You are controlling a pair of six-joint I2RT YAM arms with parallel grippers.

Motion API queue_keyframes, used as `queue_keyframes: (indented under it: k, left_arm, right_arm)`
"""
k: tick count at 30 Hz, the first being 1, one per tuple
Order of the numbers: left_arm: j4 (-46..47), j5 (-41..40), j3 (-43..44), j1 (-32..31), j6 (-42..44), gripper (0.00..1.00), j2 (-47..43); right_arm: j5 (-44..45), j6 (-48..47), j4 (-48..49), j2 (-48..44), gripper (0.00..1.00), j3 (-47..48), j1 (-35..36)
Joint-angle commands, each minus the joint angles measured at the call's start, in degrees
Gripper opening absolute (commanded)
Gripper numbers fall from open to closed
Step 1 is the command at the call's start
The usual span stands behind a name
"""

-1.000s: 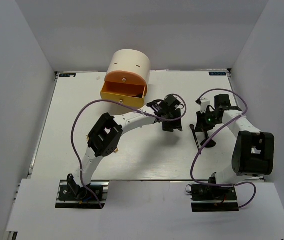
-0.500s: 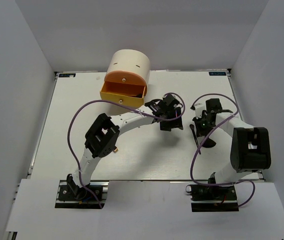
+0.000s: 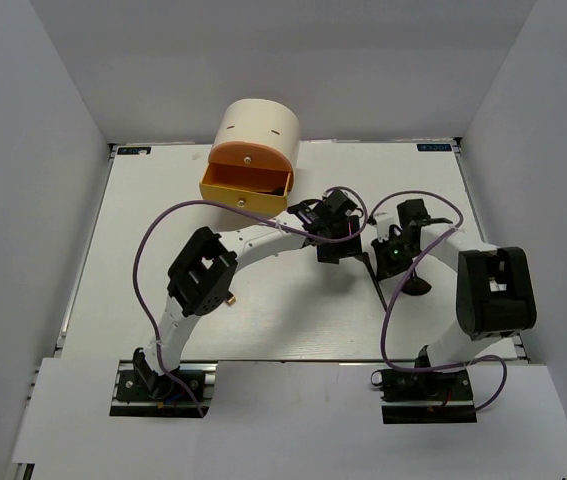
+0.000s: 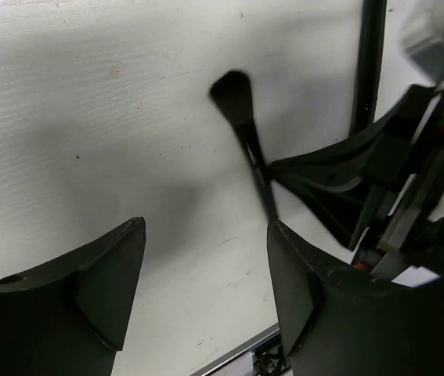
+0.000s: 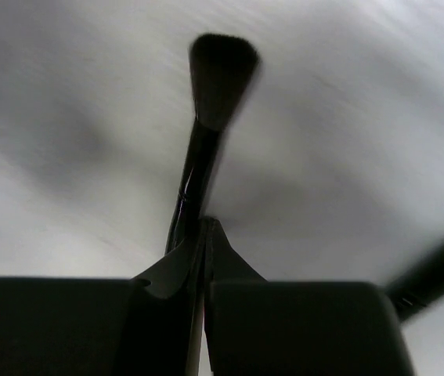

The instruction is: Organize the makeup

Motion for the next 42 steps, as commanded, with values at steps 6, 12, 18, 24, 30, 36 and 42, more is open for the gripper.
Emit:
queue_keyframes:
  k: [6, 12, 18, 24, 30, 36, 42]
  left_arm:
    - [-0.2, 0.6, -1.1, 0.0, -0.5, 0.72, -5.1]
    - [-2.7, 0.5, -0.8, 0.0, -2.4, 0.7, -4.4]
    - [-11.8, -1.2, 2.7, 0.0, -7.1, 0.66, -3.5]
    - [-14.7, 0.6, 3.2, -1.1, -14.7, 0.66, -3.2]
    - [-16.9, 2.1, 11.7, -2.1, -17.3, 0.66, 4.1]
    - [-20.1, 3.4, 14.7, -2.1, -19.3, 0.61, 8.1]
    - [-20.2, 4.3, 16.5, -2.7, -20.3, 0.56, 10.5]
  right_arm:
    - [-15.9, 5.0, -6.3, 4.2, 0.0, 7.5, 2.5]
    - [-18.4, 6.3, -6.2, 3.9, 0.0, 9.5, 2.0]
    - [-9.5, 10.7, -1.0, 1.7, 0.0, 11.3, 1.1]
    - [-2.7, 15.9, 3.0, 0.9, 0.0, 13.7, -0.6]
    - [0.3, 17.3, 5.0, -2.0, 0.46, 13.7, -2.9]
    - [0.6, 18.2, 7.4, -4.9, 0.46, 10.5, -5.4]
    - [-1.9, 19.3, 10.6, -6.5, 0.45, 7.7, -6.9]
